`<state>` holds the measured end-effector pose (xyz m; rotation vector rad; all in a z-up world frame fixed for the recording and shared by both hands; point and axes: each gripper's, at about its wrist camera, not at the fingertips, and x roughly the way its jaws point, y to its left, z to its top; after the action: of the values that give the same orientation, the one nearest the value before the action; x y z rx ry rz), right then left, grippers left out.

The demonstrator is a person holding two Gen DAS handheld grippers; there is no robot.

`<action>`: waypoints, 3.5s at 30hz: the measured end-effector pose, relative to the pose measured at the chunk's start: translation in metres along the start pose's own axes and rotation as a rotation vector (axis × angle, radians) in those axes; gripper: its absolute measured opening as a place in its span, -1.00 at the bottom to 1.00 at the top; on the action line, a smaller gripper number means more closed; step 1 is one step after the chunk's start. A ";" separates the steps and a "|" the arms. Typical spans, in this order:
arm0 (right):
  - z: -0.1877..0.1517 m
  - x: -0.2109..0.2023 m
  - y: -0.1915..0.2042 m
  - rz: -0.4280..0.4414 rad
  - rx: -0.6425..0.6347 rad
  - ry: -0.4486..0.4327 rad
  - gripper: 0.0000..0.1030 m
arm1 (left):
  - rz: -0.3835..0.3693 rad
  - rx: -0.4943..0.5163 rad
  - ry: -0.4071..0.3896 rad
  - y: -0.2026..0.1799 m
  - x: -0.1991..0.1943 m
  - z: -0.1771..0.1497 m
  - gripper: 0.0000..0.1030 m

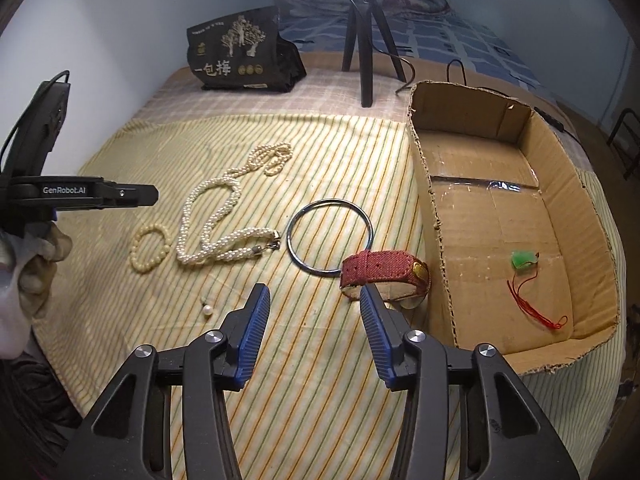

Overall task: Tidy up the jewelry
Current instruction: 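Grasp the red watch with the right tool while the left tool grasps the pearl necklace, then carry the red watch into the box and release it with the right tool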

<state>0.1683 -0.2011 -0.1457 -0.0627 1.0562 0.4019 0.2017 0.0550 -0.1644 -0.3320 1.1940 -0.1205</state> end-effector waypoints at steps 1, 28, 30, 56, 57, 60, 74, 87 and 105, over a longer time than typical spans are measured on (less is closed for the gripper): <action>0.001 0.002 0.000 -0.005 0.000 0.001 -0.12 | -0.001 -0.001 0.004 0.000 0.002 0.001 -0.06; 0.009 0.030 -0.010 -0.061 0.212 0.011 -0.35 | 0.034 -0.044 0.068 0.001 0.043 0.014 -0.17; 0.011 0.033 -0.008 -0.073 0.214 0.013 -0.35 | 0.038 -0.043 0.069 0.001 0.044 0.014 -0.20; 0.010 0.031 -0.004 -0.035 0.216 -0.034 -0.87 | 0.013 -0.066 -0.001 0.002 0.018 0.020 -0.88; 0.011 0.028 -0.004 -0.031 0.210 -0.039 -0.87 | -0.001 -0.064 -0.013 0.000 0.012 0.021 -0.89; 0.011 0.020 -0.002 -0.023 0.188 -0.054 -0.87 | -0.038 -0.048 -0.062 -0.010 -0.010 0.023 -0.89; 0.015 -0.022 0.013 0.015 0.087 -0.117 -0.87 | -0.178 -0.014 -0.157 -0.043 -0.067 0.024 -0.89; 0.023 -0.063 -0.016 -0.010 0.092 -0.183 -0.87 | -0.255 0.048 -0.216 -0.084 -0.099 0.028 -0.90; 0.038 -0.098 -0.091 -0.088 0.175 -0.243 -0.87 | -0.338 0.196 -0.306 -0.183 -0.132 0.073 -1.00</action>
<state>0.1903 -0.3043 -0.0556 0.0936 0.8418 0.2294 0.2353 -0.0695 0.0353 -0.3634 0.8086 -0.4617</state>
